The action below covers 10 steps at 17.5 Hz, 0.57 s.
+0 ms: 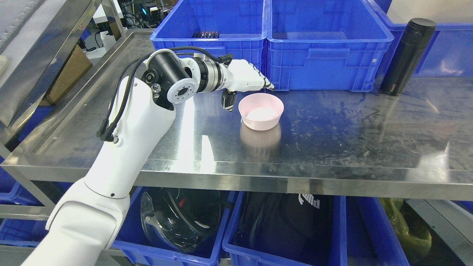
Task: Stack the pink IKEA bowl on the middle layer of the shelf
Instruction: 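Lower the left hand and grip the pink bowl's rim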
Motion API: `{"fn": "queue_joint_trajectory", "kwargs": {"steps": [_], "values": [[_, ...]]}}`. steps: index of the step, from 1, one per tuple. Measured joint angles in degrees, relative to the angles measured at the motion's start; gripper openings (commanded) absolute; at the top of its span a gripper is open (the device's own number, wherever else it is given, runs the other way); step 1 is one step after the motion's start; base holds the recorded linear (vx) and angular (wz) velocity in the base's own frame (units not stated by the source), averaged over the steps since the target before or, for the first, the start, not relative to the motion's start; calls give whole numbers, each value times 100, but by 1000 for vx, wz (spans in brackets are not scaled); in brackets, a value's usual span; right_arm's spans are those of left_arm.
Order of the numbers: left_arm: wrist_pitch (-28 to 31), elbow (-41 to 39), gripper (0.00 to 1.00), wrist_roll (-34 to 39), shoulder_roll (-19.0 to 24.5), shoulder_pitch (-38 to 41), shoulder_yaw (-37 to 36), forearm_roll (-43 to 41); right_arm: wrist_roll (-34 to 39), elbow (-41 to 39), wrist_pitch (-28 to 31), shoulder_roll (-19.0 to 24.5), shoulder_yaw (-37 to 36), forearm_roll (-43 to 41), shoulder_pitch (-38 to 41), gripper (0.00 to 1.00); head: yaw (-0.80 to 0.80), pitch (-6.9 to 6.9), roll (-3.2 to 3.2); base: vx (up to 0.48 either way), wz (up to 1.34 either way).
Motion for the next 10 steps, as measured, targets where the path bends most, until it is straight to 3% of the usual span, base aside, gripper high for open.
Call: {"fn": "queue_joint_trajectory", "kwargs": {"steps": [10], "values": [[-7,648,89,-9,-394,87,-249,-137,0,0,0,0,0,0,0,100,0,0,0,0,0]]}}
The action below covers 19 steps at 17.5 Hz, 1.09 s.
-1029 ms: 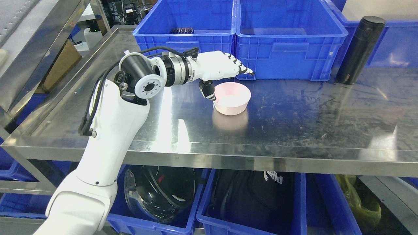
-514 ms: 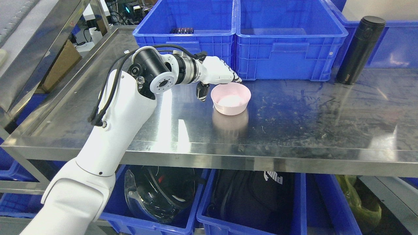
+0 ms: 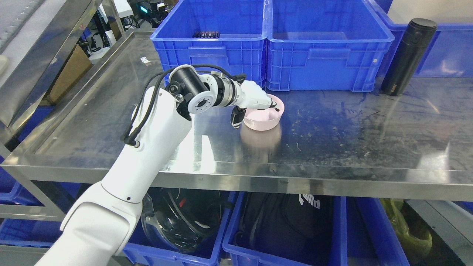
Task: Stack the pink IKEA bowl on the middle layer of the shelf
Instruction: 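Lower the left hand and grip the pink bowl's rim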
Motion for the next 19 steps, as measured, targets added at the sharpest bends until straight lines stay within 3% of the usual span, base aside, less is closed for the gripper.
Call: {"fn": "queue_joint_trajectory", "kwargs": {"steps": [3,8,12,16,19], "values": [[45,219,82,3,-173,0,-7,-97,0,0,0,0,0,1,1,100,0,0,0,0,0],[68,536,54,45,-375,-6,42,-196,0,0,0,0,0,1,1,100,0,0,0,-1,-2],[-141,740,10,79,-475,-6,208,-205,0,0,0,0,0,1,1,100,0,0,0,0,0],[-734,933,0,66,-543,18,573,-149,0,0,0,0,0,1,1,100,0,0,0,2,12],[-1189,1040,0,-39,-578,77,870,125,0,0,0,0,0,1,1,100,0,0,0,0,0]]}}
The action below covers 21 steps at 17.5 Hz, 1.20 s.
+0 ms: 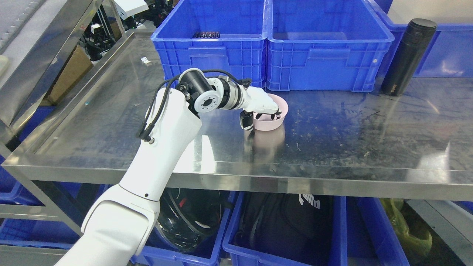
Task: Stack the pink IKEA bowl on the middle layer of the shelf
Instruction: 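Lower the left hand and grip the pink bowl's rim, then lift the pink bowl off the table with the left hand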
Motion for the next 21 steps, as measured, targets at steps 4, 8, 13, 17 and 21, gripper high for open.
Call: {"fn": "queue_joint_trajectory", "kwargs": {"steps": [4,8,13,17,21], "values": [[-374,81,0,-208,-33,63,362,552,0,0,0,0,0,0,0,100,0,0,0,0,0],[-465,28,0,-210,-54,13,740,850,0,0,0,0,0,0,0,100,0,0,0,0,0],[-513,-111,0,-192,-73,-87,1088,1033,0,0,0,0,0,0,0,100,0,0,0,0,0],[-794,-306,0,-151,-84,-112,1282,1342,0,0,0,0,0,0,0,100,0,0,0,1,3],[-1181,-525,0,6,-90,70,1390,1774,0,0,0,0,0,0,0,100,0,0,0,1,3]]}}
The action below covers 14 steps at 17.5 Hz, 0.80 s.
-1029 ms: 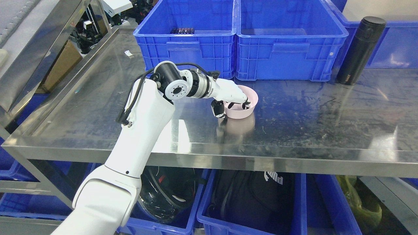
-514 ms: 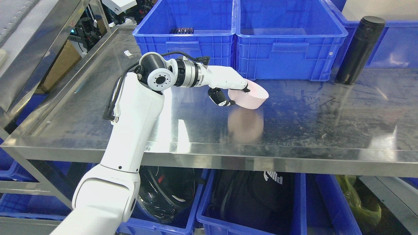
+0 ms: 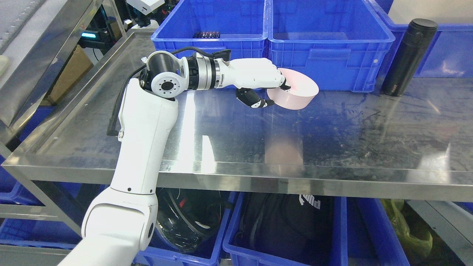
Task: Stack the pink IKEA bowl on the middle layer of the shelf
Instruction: 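Lift the pink bowl off the table with the left hand, then hold the pink bowl in the left hand while turning toward the shelf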
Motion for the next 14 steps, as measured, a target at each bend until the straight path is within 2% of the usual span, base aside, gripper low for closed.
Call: {"fn": "queue_joint_trajectory", "kwargs": {"steps": [4,14], "values": [[-72,-346,0,312,-5,424,-33,353,0,0,0,0,0,0,0,100,0,0,0,0,0],[-77,-1198,0,560,-10,1449,-118,693,1,0,0,0,0,0,0,100,0,0,0,-11,121]]}}
